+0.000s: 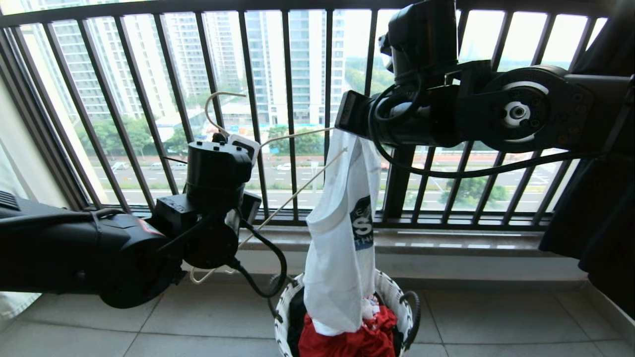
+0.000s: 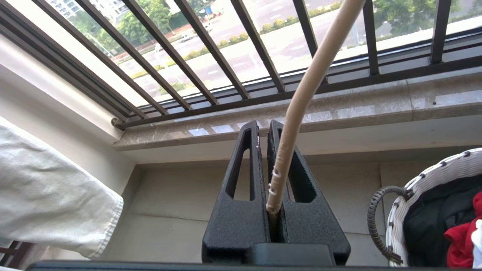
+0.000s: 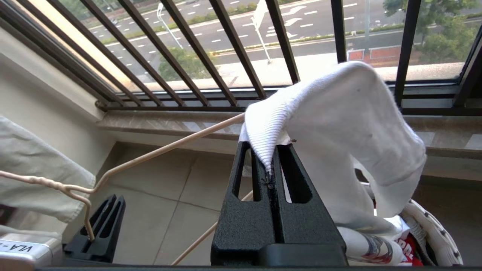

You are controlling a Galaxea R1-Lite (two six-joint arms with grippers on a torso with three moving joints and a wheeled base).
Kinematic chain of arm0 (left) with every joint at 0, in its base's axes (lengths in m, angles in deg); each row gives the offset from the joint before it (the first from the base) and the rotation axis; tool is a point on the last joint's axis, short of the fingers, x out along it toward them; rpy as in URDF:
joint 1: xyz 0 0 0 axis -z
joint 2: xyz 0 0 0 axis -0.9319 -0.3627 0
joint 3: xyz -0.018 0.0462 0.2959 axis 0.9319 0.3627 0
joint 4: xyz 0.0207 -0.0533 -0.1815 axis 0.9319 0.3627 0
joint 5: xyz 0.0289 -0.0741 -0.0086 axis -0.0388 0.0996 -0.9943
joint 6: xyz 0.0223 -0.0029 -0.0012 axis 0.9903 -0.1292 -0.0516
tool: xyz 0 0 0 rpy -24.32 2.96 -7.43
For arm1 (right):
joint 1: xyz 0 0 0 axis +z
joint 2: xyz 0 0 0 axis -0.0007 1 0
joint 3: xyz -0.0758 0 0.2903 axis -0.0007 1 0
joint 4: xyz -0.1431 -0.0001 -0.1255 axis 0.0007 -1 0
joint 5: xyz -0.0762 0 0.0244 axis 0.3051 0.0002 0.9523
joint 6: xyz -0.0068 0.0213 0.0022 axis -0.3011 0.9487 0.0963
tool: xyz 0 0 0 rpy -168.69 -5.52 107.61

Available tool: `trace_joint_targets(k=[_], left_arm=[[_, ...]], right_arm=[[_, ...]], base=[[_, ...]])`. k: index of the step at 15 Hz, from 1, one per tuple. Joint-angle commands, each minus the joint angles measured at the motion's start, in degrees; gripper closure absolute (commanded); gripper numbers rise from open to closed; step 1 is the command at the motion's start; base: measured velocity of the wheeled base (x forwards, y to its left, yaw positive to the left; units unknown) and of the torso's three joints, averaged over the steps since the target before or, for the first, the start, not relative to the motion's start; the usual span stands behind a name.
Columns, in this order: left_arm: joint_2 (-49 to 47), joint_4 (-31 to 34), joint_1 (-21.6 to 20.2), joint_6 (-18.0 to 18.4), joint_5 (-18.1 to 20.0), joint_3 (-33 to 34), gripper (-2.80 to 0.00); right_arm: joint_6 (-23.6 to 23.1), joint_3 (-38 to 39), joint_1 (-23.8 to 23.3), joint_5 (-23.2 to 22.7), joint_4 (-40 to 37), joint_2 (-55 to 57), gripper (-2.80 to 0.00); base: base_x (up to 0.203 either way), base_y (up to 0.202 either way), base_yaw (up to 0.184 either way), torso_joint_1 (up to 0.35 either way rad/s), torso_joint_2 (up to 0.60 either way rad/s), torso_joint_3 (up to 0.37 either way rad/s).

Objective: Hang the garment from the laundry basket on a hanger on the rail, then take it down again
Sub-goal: Hang the clothes on the clothes rack

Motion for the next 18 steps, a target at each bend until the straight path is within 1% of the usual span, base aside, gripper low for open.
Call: trace_joint_targets(k=[1,4,8,11,12,13,15,17,18], left_arm=[[-1.5,-0.8,0.1,0.0,-0.6,-0.5,0.00],[-2.3,-1.3,0.1,0.0,-0.7,-0.7,0.00],[-2.3,-1.4,0.3,-0.2,-0.7,-0.7,0.00],[-2.1,-2.6,0.4,-0.7,0.1,-0.8,0.00],[-2.3,-4.9,0.4,-0.7,1.0,-0.9,0.00],[-2.7,-6.3,0.4,-0.8,2.8,-0.9,0.00],[-3.3,-7.0,0.4,-1.5,4.4,-1.4,0.00],[-5.1,-8.9,0.4,-4.5,5.4,-2.7,0.00],[-5.8,-10.5,0.4,-5.0,6.1,-3.0,0.00]], right_arm=[[-0.6,0.2,1.8,0.1,-0.1,0.2,0.00],[-0.8,0.4,2.6,0.1,-0.7,0.2,0.00],[-4.2,0.5,4.5,0.0,-0.5,0.7,0.00],[-5.3,0.4,6.0,0.1,-0.2,0.7,0.00],[-7.1,0.4,6.2,0.1,-0.1,0.7,0.00],[-7.9,0.3,6.3,0.1,0.0,0.7,0.00],[-8.8,0.2,6.3,0.2,1.8,0.7,0.00],[-11.7,0.2,6.3,0.2,4.6,0.8,0.00],[-12.9,0.2,6.3,0.2,5.4,0.9,0.00]], base=[[0.000,0.000,0.000,0.000,0.00,0.000],[0.000,0.000,0.000,0.000,0.00,0.000],[0.000,0.000,0.000,0.000,0.00,0.000],[0.000,0.000,0.000,0.000,0.00,0.000],[0.000,0.000,0.000,0.000,0.00,0.000],[0.000,0.000,0.000,0.000,0.00,0.000],[0.000,0.000,0.000,0.000,0.00,0.000],[0.000,0.000,0.000,0.000,0.00,0.000],[0.000,0.000,0.000,0.000,0.00,0.000]])
